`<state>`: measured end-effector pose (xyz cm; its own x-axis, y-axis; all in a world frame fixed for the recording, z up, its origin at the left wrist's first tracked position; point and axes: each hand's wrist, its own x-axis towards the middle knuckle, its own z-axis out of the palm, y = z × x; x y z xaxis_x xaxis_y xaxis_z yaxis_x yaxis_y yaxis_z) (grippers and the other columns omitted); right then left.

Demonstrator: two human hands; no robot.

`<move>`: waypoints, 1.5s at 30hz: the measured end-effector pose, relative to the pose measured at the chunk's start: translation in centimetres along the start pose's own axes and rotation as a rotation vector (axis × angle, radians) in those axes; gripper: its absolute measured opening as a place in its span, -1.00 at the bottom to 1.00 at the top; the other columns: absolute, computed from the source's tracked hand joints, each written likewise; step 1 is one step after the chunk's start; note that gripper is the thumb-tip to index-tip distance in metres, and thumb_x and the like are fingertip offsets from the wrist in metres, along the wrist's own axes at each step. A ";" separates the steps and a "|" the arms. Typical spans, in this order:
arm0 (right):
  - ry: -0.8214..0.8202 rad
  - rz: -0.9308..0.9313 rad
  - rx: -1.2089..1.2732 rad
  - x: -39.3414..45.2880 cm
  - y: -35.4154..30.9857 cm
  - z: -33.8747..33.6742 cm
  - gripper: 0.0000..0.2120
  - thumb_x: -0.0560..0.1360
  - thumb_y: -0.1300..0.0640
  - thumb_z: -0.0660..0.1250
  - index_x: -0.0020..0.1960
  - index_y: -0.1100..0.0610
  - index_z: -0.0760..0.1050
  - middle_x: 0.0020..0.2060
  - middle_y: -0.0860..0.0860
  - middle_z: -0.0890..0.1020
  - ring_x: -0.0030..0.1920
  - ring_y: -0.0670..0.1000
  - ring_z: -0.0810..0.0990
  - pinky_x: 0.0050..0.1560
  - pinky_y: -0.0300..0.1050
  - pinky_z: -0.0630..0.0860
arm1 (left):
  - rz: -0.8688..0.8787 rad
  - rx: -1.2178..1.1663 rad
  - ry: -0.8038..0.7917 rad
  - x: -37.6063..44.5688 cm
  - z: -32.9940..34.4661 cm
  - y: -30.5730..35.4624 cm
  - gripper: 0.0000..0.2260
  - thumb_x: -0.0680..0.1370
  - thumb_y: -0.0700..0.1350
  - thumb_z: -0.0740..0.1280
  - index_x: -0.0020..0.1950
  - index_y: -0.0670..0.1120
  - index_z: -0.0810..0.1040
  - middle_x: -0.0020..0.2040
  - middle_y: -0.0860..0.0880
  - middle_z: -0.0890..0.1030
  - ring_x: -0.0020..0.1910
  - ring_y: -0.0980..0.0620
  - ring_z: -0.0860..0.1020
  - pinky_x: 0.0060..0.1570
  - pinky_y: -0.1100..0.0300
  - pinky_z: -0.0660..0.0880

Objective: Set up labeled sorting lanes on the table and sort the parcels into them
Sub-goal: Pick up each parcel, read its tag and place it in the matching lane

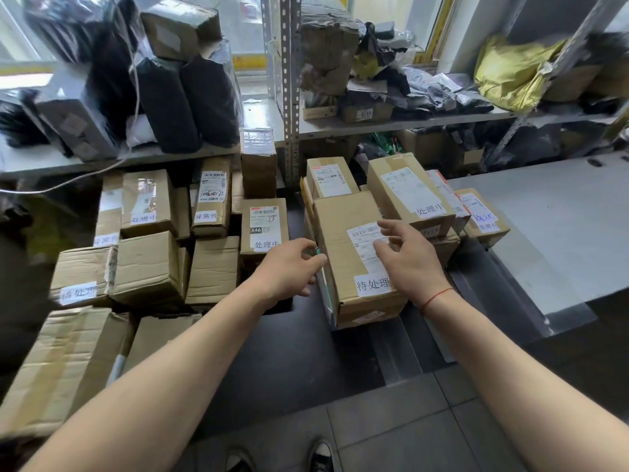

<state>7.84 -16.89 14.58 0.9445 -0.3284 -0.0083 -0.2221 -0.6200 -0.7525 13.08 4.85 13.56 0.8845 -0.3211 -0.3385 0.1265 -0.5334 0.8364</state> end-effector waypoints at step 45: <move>-0.646 -0.561 -0.442 -11.2 -17.8 35.9 -0.58 0.61 -0.07 0.31 0.46 -0.06 0.50 0.35 -0.03 0.56 0.34 0.08 0.45 0.40 0.08 0.42 | -0.421 0.522 0.448 -17.0 -21.6 -27.9 -0.15 0.49 0.31 0.47 0.64 0.07 0.15 0.69 -0.10 0.07 0.61 -0.22 0.10 0.52 -0.24 0.20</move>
<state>9.91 23.38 4.46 0.8628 0.4712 -0.1830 0.3557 -0.8232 -0.4426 4.23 42.06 5.31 0.9192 0.2738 -0.2832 0.3615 -0.8719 0.3304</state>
